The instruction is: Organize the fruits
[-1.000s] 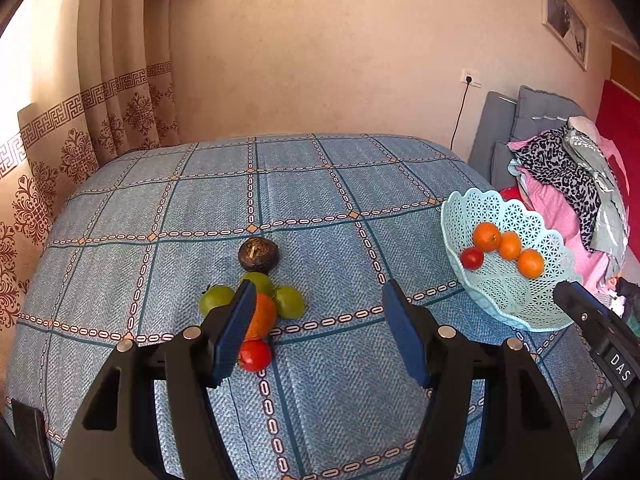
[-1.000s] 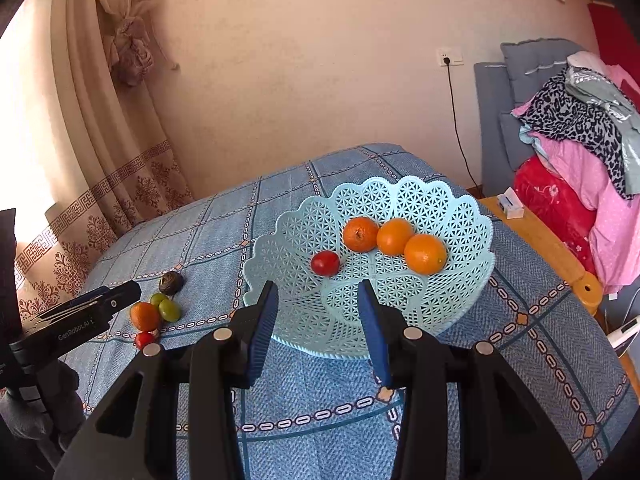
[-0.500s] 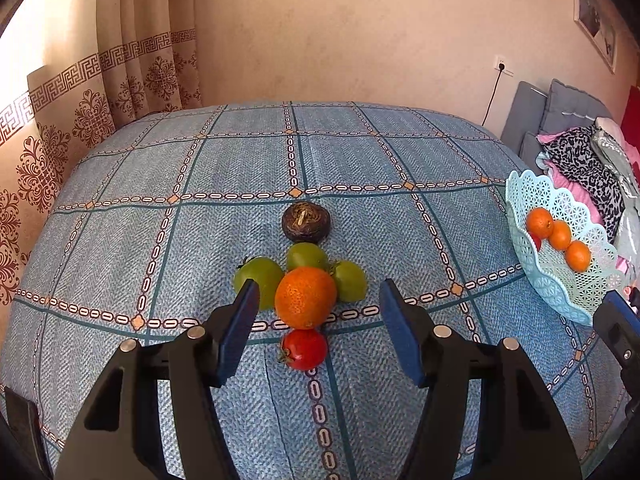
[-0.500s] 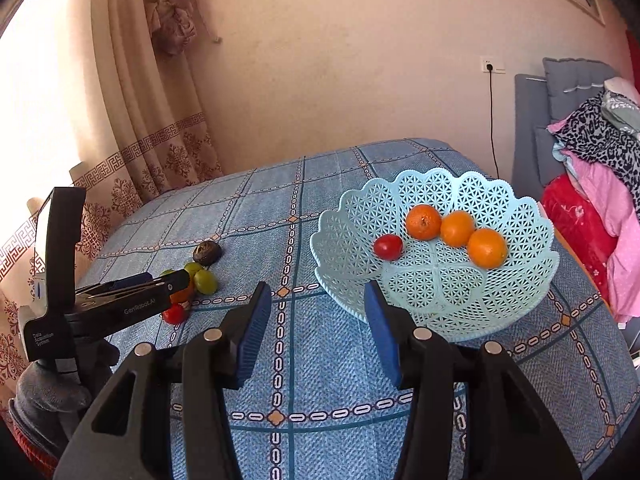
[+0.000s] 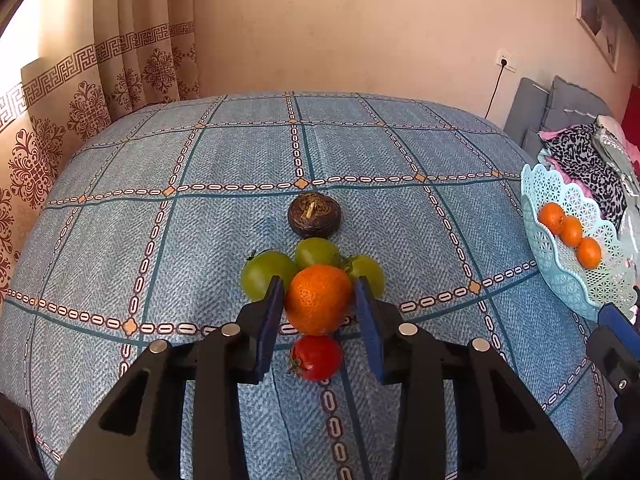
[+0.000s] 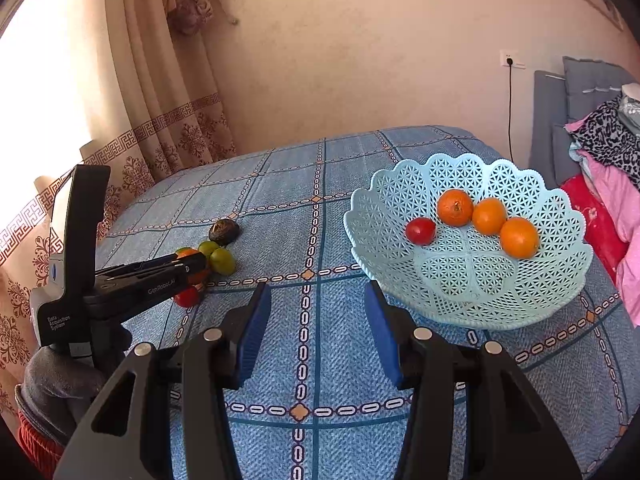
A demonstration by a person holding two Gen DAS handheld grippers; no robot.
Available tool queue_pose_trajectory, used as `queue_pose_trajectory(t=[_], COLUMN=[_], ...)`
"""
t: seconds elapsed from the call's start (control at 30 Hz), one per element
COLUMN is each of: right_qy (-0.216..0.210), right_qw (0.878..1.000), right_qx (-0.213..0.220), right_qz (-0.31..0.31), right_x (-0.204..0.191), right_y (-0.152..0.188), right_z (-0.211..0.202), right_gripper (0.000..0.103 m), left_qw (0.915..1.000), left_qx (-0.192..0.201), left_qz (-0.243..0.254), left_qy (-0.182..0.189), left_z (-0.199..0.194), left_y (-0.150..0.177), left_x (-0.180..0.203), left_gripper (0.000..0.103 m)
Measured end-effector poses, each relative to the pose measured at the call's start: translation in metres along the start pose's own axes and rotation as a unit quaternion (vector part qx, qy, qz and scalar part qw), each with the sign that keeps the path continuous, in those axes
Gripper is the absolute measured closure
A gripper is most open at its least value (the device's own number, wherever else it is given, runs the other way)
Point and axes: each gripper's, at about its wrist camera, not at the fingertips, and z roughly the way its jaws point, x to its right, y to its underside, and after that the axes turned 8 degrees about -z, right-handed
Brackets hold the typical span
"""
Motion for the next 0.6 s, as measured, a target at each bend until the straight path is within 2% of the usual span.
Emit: queue_pose_trajectory(t=[0.17, 0.4, 0.6], right_qy=[-0.003, -0.007, -0.008], right_qw=[1.0, 1.0, 1.0], right_qx=[-0.004, -0.009, -0.014], right_qz=[-0.005, -0.006, -0.007], right_x=[-0.0059, -0.0087, -0.0094], right_y=[0.0012, 0.0037, 0.0062], right_z=[0.0028, 0.0065, 0.01], right_gripper=[0.054, 0.054, 0.054], left_qw=[0.9999, 0.9998, 0.9999], left_qx=[-0.002, -0.015, -0.012], left_qz=[-0.012, -0.008, 0.0], left_qy=[0.001, -0.003, -0.005], left_z=[-0.0013, 0.0003, -0.0008], left_y=[0.0011, 0.0067, 0.007], left_x=[-0.0059, -0.0072, -0.0026], left_gripper=[0.065, 0.064, 0.065])
